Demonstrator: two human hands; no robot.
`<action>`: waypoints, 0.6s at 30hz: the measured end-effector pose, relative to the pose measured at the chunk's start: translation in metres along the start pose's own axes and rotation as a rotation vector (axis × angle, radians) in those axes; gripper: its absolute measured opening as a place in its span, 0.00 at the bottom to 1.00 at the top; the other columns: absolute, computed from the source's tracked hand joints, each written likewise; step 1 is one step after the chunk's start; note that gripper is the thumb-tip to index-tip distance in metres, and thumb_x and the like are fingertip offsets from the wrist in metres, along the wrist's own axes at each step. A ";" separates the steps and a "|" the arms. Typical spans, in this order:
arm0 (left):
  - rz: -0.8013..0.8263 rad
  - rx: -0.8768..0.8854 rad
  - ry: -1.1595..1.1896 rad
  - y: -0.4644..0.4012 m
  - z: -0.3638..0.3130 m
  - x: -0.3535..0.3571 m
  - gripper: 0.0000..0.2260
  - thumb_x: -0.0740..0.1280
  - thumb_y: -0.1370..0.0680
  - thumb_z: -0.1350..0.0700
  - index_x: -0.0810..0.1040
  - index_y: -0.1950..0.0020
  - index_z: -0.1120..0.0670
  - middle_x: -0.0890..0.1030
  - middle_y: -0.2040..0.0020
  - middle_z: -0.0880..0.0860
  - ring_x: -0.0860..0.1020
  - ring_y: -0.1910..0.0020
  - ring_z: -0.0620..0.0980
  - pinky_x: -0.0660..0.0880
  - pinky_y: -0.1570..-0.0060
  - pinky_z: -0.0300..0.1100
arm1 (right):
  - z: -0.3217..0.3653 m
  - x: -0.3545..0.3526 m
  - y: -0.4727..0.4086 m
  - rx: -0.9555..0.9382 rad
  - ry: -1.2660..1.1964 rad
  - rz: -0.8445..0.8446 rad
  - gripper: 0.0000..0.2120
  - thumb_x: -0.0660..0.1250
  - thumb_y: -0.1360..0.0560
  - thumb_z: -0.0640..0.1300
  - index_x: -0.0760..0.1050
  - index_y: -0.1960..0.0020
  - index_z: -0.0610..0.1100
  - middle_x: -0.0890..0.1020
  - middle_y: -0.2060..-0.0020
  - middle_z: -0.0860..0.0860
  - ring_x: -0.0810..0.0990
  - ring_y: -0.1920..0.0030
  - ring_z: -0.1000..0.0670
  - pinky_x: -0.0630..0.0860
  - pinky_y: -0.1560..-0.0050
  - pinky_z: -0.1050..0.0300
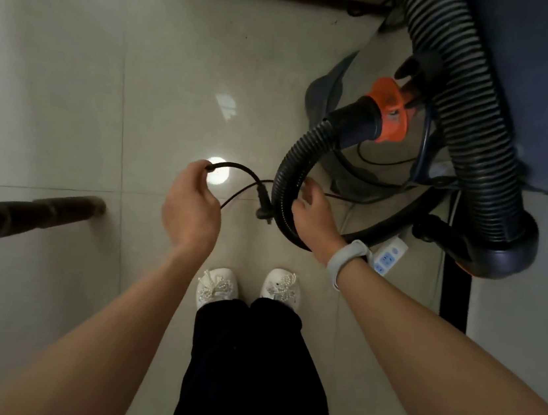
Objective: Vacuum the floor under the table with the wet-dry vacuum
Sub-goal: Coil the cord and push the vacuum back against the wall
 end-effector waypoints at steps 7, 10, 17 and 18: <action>0.099 0.068 0.040 -0.008 0.002 0.019 0.14 0.56 0.19 0.62 0.77 0.39 0.55 0.80 0.46 0.56 0.76 0.48 0.55 0.66 0.52 0.40 | -0.006 -0.004 -0.008 -0.043 -0.020 0.113 0.19 0.64 0.24 0.37 0.68 0.34 0.42 0.76 0.39 0.47 0.73 0.37 0.50 0.68 0.34 0.54; 0.322 0.147 -0.009 -0.014 -0.011 0.041 0.14 0.56 0.19 0.62 0.77 0.39 0.55 0.79 0.53 0.55 0.75 0.55 0.52 0.66 0.56 0.40 | -0.009 -0.009 -0.010 -0.172 0.099 0.090 0.25 0.67 0.26 0.38 0.65 0.30 0.43 0.70 0.37 0.49 0.68 0.39 0.55 0.64 0.36 0.62; 0.567 0.150 -0.037 -0.030 -0.015 0.063 0.13 0.56 0.19 0.62 0.78 0.40 0.55 0.73 0.51 0.53 0.73 0.50 0.54 0.70 0.49 0.46 | -0.034 -0.018 -0.028 -0.305 0.396 0.205 0.44 0.67 0.34 0.57 0.51 0.24 0.55 0.56 0.24 0.50 0.56 0.25 0.46 0.62 0.30 0.40; 0.578 0.171 -0.073 -0.033 -0.016 0.064 0.13 0.56 0.19 0.62 0.79 0.40 0.55 0.72 0.51 0.52 0.74 0.49 0.56 0.71 0.45 0.50 | -0.034 -0.018 -0.031 -0.303 0.427 0.217 0.44 0.68 0.33 0.55 0.50 0.23 0.54 0.55 0.24 0.51 0.53 0.24 0.46 0.59 0.29 0.38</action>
Point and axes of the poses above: each hand's wrist, its own y-axis away from the middle knuckle, its own x-axis out of the palm, z = x × y, the point moved 3 cm from there along -y, towards the middle knuckle
